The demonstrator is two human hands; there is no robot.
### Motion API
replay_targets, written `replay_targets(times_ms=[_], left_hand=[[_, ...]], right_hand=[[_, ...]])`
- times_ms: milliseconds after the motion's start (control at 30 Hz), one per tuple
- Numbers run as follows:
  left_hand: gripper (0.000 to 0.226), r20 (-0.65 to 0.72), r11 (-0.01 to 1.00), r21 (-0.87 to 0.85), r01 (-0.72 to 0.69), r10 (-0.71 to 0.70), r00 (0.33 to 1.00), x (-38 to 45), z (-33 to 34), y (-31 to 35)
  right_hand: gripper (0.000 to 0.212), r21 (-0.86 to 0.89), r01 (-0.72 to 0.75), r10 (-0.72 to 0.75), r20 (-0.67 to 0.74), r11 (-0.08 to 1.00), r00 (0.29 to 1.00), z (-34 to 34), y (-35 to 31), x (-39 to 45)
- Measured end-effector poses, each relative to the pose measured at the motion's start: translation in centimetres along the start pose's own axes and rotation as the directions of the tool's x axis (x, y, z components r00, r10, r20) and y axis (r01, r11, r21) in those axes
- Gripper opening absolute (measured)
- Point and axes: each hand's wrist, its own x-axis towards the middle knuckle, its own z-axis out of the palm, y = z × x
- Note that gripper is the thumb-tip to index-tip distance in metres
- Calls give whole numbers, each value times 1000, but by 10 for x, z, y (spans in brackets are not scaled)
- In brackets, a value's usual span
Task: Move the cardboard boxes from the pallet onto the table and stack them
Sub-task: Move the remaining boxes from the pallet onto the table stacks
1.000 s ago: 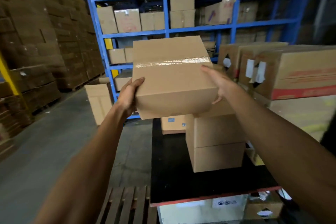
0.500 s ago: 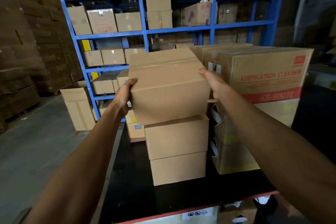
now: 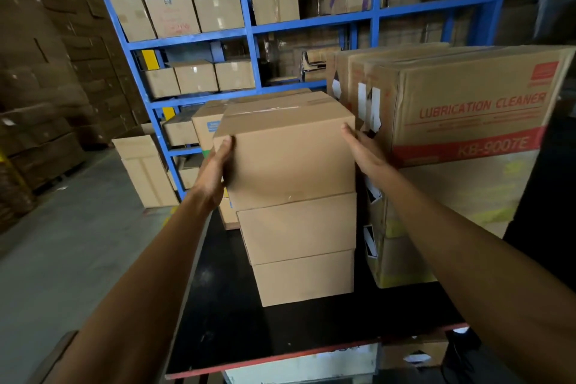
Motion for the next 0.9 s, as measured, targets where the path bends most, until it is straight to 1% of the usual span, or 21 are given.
replay_targets(times_ms=[100,167,300,433,533,733,900], left_hand=[[50,-4,997,55,54,-54,999,-9,-4,-21],[56,-11,992,69,107,-107,994,-13,-2,-35],[54,-28,998,9,62,-61,998,-13,4,-41],[52,-11,999,14,43,-43,999,-13,4,-42],[50,-2,999,14,30,-30,1000,-12,6,-43],[55,-5,999,16,39,-38,999,-12,6,-42],[54,19,999,-13,32,-32,999,-13,7,-40]], right_hand=[[68,-42,-5,8,69,999,998,8,32,-4],[69,-41,-25,27,71,999,997,14,48,-8],[61,7,12,-12,-2,1000,1000,18,55,-10],[57,-4,33,-33,-11,999,999,16,59,-11],[56,3,33,-33,-18,999,999,14,62,-10],[57,-29,32,-33,-12,999,999,14,60,-10],[62,-61,26,-25,13,998,1000,14,60,-6]])
